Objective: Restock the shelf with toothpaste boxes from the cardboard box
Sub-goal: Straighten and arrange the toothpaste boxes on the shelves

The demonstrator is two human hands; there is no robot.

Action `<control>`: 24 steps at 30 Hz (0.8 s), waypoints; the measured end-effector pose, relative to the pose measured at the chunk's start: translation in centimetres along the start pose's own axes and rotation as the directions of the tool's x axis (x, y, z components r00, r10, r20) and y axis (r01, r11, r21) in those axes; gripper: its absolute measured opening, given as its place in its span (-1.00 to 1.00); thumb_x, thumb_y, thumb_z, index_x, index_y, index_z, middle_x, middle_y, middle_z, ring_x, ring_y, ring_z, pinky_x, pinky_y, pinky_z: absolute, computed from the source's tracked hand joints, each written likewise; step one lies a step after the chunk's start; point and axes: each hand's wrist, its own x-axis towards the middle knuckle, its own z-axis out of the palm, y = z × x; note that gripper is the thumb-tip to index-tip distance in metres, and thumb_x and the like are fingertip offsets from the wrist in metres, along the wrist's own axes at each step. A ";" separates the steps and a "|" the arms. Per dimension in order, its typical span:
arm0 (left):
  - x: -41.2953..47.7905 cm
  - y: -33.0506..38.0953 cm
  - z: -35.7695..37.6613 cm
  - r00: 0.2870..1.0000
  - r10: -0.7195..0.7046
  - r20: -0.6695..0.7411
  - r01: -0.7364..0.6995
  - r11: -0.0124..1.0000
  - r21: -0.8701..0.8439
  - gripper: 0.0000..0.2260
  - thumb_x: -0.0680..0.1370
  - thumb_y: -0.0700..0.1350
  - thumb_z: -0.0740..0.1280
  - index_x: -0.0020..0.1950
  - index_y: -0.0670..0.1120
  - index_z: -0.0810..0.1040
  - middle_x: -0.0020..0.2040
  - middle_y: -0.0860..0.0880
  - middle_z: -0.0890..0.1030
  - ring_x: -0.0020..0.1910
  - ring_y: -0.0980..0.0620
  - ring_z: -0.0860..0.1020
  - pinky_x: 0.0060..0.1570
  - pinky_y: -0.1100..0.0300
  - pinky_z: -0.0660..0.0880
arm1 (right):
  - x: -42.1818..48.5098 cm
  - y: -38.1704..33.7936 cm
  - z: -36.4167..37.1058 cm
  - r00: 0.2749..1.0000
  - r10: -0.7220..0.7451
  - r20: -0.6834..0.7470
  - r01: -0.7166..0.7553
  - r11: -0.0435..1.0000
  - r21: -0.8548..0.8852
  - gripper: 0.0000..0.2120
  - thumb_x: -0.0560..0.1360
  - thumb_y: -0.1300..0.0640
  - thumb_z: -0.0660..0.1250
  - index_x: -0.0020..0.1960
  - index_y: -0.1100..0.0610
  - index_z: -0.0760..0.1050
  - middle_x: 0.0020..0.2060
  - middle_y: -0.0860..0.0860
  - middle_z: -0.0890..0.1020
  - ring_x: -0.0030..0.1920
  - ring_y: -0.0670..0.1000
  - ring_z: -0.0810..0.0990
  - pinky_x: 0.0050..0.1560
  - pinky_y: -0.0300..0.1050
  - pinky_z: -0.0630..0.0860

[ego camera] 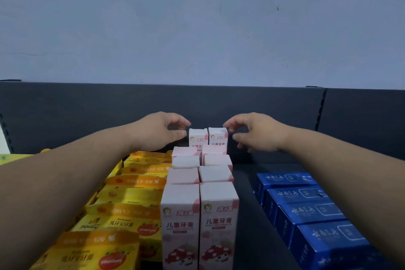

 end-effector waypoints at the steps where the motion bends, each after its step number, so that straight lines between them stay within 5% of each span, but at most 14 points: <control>1: 0.6 0.1 0.1 1.000 -0.001 0.017 0.000 1.000 0.028 -0.67 0.61 -0.01 0.26 0.37 0.13 0.42 0.31 0.16 0.49 0.28 0.14 0.44 0.22 0.25 0.35 | 0.7 0.4 0.1 0.999 -0.006 -0.034 0.004 0.997 -0.074 -0.67 0.58 0.13 0.29 0.33 -0.04 0.45 0.24 -0.09 0.53 -0.01 -0.05 0.62 0.02 -0.16 0.57; 3: 1.8 0.2 0.6 0.998 -0.015 0.065 0.011 0.998 0.063 -0.63 0.60 0.00 0.27 0.42 0.13 0.38 0.36 0.15 0.46 0.32 0.11 0.41 0.29 0.20 0.35 | 2.0 1.0 0.6 0.998 -0.006 -0.055 -0.003 0.987 -0.161 -0.60 0.57 0.07 0.32 0.40 -0.07 0.40 0.36 -0.08 0.47 0.21 -0.04 0.53 0.27 -0.13 0.43; 6: 3.2 0.1 1.3 0.993 -0.028 0.117 0.021 0.998 0.059 -0.63 0.58 0.01 0.30 0.39 0.13 0.41 0.28 0.15 0.52 0.23 0.12 0.48 0.24 0.19 0.43 | 3.4 1.5 1.4 1.000 0.022 -0.001 -0.021 0.984 -0.179 -0.54 0.58 0.01 0.31 0.46 -0.06 0.33 0.41 -0.08 0.42 0.36 -0.01 0.42 0.35 -0.14 0.34; 9: 3.9 -0.2 1.6 0.995 -0.020 0.096 0.019 1.000 0.010 -0.72 0.55 -0.02 0.36 0.25 0.13 0.50 0.08 0.17 0.59 0.03 0.16 0.57 0.06 0.23 0.52 | 4.1 1.7 2.0 0.999 0.024 0.036 -0.019 0.992 -0.128 -0.64 0.58 0.00 0.30 0.37 -0.06 0.42 0.28 -0.09 0.54 0.26 -0.04 0.49 0.25 -0.17 0.40; 14: 4.1 -0.6 1.4 0.995 -0.012 0.096 0.014 1.000 -0.020 -0.74 0.52 -0.04 0.40 0.19 0.10 0.51 -0.01 0.12 0.63 -0.03 0.14 0.61 0.06 0.15 0.57 | 4.0 1.7 2.2 1.000 0.016 0.004 -0.016 0.999 0.042 -0.76 0.56 0.05 0.34 0.22 -0.02 0.46 0.05 -0.02 0.60 0.05 0.04 0.61 0.08 -0.03 0.57; 18: 3.2 -0.8 0.8 0.993 0.004 0.120 -0.002 1.000 -0.020 -0.76 0.53 -0.04 0.39 0.18 0.10 0.51 -0.03 0.12 0.64 -0.04 0.14 0.62 0.09 0.13 0.56 | 3.0 1.2 2.0 0.999 -0.011 0.041 0.005 0.991 0.131 -0.60 0.55 0.11 0.37 0.37 0.03 0.42 0.06 0.01 0.58 0.00 0.05 0.66 0.05 -0.08 0.62; 24: 1.0 -1.6 -0.1 0.984 0.008 0.179 0.009 0.996 -0.094 -0.80 0.53 -0.06 0.38 0.15 0.11 0.56 -0.01 0.12 0.67 0.00 0.13 0.64 0.14 0.08 0.56 | 1.5 0.4 1.6 0.985 -0.035 0.170 -0.012 0.964 0.267 -0.73 0.59 0.17 0.31 0.28 0.10 0.52 0.08 0.06 0.64 -0.09 0.00 0.67 -0.02 -0.16 0.64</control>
